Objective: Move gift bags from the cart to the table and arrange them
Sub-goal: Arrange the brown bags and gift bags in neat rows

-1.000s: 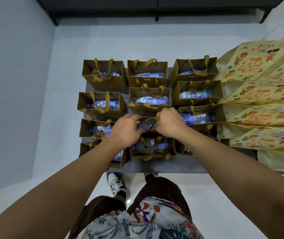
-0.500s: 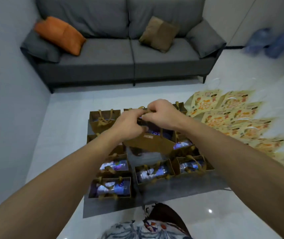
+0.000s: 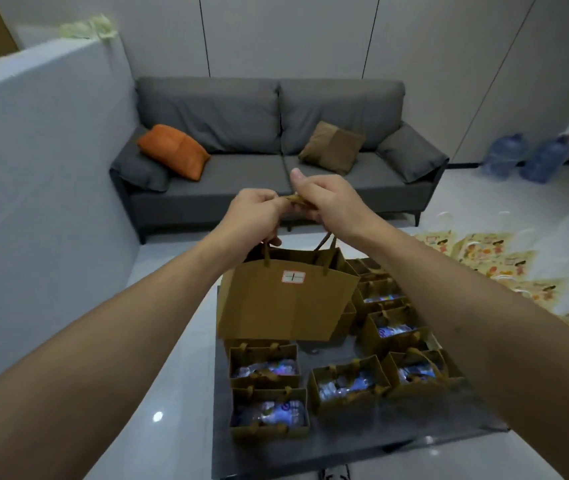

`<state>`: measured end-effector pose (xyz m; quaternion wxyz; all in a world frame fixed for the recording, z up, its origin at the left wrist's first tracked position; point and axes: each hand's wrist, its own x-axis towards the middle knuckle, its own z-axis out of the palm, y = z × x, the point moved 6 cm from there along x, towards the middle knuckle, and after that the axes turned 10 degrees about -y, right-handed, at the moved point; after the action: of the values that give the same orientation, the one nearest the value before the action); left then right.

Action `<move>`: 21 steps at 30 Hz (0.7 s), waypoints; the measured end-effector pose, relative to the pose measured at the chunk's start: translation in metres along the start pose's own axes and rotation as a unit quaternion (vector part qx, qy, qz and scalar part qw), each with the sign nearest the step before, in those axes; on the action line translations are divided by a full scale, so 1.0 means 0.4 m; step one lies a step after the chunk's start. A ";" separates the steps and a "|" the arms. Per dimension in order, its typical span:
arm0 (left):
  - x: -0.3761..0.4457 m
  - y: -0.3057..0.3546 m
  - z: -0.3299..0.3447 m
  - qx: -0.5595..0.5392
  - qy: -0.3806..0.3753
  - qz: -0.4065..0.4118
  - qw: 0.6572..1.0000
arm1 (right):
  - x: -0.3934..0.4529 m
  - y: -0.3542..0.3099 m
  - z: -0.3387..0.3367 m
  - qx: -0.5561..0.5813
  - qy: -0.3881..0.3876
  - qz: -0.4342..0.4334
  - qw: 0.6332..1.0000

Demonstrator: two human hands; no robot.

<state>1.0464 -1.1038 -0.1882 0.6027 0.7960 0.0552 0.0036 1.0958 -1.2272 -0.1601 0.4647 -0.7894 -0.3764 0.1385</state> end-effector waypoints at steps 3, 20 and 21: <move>-0.022 0.019 -0.055 -0.022 0.028 0.007 0.999 | 0.017 -0.030 0.026 0.014 -0.014 -0.026 0.999; 0.104 -0.048 -0.302 0.061 0.056 -0.081 0.993 | 0.306 0.051 0.155 -0.125 -0.103 -0.007 0.987; 0.119 -0.069 -0.304 0.078 0.062 -0.095 0.991 | 0.325 0.078 0.168 -0.136 -0.113 -0.005 0.984</move>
<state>1.0825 -0.9756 -0.1846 0.5322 0.8298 0.1677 -0.0091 1.1602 -1.0997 -0.2047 0.3084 -0.8224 -0.4460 0.1724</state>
